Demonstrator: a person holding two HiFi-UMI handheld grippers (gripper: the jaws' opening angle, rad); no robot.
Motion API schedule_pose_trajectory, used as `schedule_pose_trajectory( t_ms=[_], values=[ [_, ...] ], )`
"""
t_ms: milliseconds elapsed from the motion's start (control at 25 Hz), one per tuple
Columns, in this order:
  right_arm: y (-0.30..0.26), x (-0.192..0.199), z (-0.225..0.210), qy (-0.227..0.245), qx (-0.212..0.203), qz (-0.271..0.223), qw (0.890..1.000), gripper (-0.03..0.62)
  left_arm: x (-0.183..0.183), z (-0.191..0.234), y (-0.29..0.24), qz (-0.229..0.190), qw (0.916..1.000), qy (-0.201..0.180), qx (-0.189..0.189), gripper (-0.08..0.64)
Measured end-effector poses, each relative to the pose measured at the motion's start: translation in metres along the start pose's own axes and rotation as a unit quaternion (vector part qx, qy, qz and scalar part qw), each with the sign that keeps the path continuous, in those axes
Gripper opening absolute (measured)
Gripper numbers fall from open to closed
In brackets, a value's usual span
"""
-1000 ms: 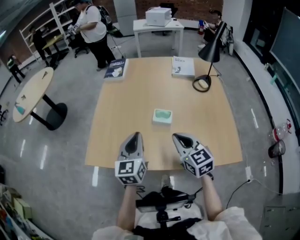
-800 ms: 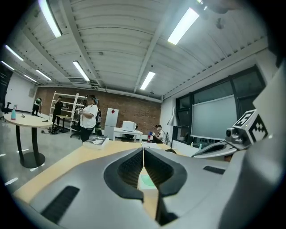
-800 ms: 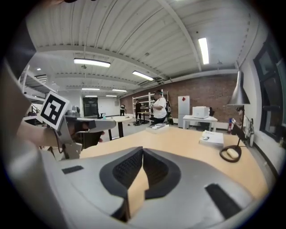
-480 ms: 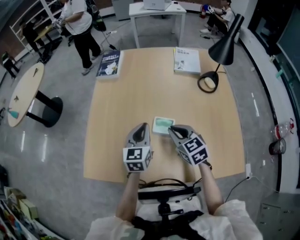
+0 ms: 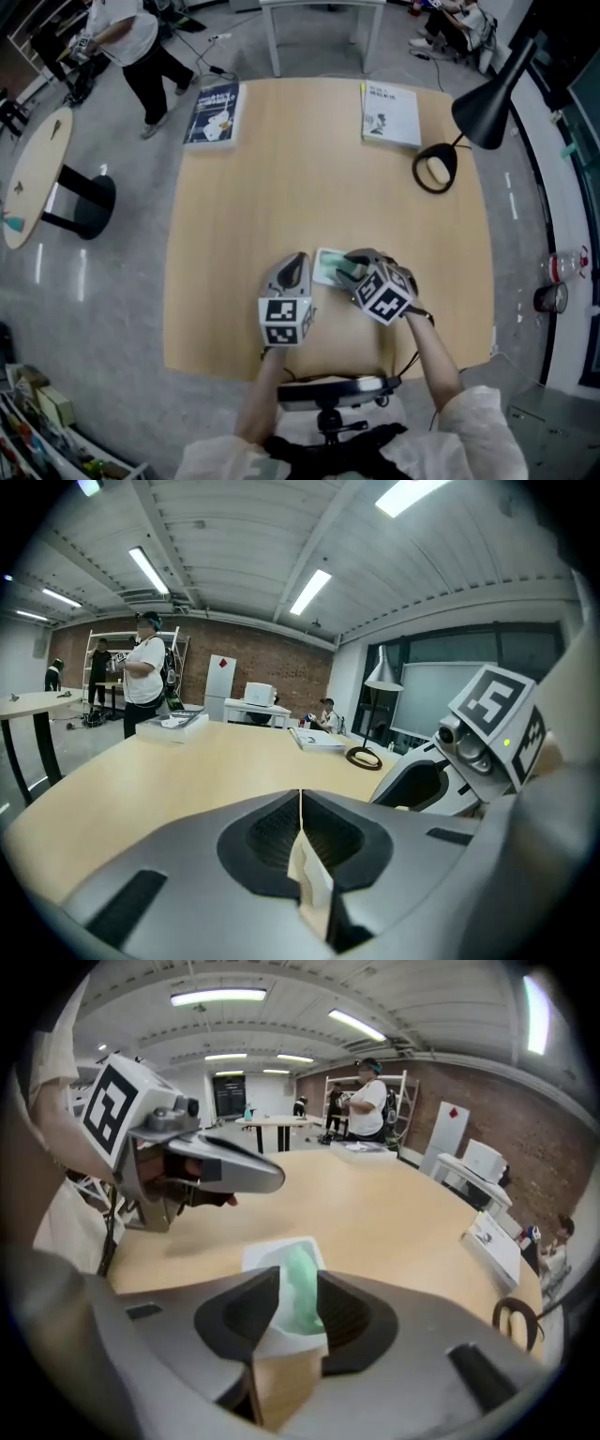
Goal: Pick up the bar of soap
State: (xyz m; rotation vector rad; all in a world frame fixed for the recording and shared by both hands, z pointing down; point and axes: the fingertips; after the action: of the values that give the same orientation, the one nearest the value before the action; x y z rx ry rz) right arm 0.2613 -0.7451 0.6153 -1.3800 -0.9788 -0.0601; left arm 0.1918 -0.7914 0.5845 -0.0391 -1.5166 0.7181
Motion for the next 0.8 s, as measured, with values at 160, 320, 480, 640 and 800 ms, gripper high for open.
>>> schedule_pose_trajectory(
  t_ms=[160, 320, 480, 640, 800],
  values=[
    [-0.015, 0.003, -0.013, 0.03, -0.002, 0.043, 0.999, 0.126, 0.006, 0.005, -0.022, 0.008, 1.0, -0.001, 0.001, 0.015],
    [-0.023, 0.008, -0.016, 0.063, -0.004, 0.078, 0.995, 0.126, 0.015, 0.003, -0.033, 0.021, 0.9998, 0.005, 0.005, 0.015],
    [-0.027, 0.009, -0.018, 0.078, 0.002, 0.1, 0.992, 0.126, 0.018, 0.005, -0.039, 0.02, 0.9997, 0.012, 0.002, 0.015],
    [-0.034, 0.015, -0.005, 0.107, -0.015, 0.144, 0.984, 0.126, 0.021, 0.006, -0.04, 0.024, 0.9997, 0.009, 0.001, 0.015],
    [-0.045, 0.018, -0.005, 0.122, 0.002, 0.164, 0.979, 0.127, 0.021, 0.004, -0.037, 0.023, 0.9997, 0.009, 0.004, 0.015]
  ],
)
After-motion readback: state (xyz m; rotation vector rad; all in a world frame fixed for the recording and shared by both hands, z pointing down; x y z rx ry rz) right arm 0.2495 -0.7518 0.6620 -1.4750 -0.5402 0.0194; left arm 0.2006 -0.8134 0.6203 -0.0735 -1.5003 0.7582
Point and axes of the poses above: the fingertips, and each gripper's own axes: y backward along the fingers, z to its left, x out of its underside, and after that the axes turned 14 degrees about -x, right-handed
